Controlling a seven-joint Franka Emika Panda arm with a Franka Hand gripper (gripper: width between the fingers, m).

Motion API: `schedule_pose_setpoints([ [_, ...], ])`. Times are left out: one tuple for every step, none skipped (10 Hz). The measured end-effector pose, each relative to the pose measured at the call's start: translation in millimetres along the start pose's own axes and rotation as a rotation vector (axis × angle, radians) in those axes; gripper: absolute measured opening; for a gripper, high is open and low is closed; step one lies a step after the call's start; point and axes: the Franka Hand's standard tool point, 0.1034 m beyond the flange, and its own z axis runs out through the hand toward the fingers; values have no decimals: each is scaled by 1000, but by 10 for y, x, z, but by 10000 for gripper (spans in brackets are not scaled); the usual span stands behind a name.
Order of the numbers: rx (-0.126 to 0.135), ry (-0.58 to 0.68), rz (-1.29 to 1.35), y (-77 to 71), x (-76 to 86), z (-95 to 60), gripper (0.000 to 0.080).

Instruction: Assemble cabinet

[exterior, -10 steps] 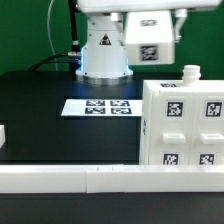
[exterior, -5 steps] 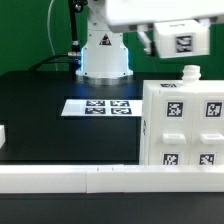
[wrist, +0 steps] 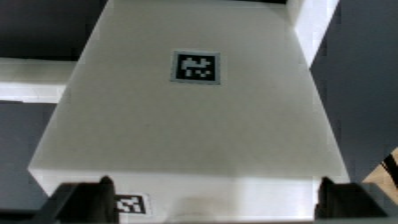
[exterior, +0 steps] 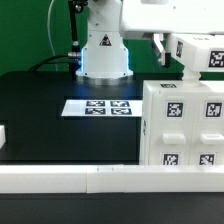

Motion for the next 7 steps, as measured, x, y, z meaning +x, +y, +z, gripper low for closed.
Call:
schedule_pose_setpoints([
  [-2, -2, -6, 13, 0, 10, 552],
  [-10, -1, -18, 72, 33, 43, 552],
  [-15, -1, -18, 118, 50, 67, 552],
  [-16, -2, -17, 126, 44, 75, 552],
  [-19, -2, -17, 138, 48, 89, 552],
  [-22, 1, -14, 164, 68, 109, 552],
  [-23, 11, -18, 154, 70, 129, 552],
])
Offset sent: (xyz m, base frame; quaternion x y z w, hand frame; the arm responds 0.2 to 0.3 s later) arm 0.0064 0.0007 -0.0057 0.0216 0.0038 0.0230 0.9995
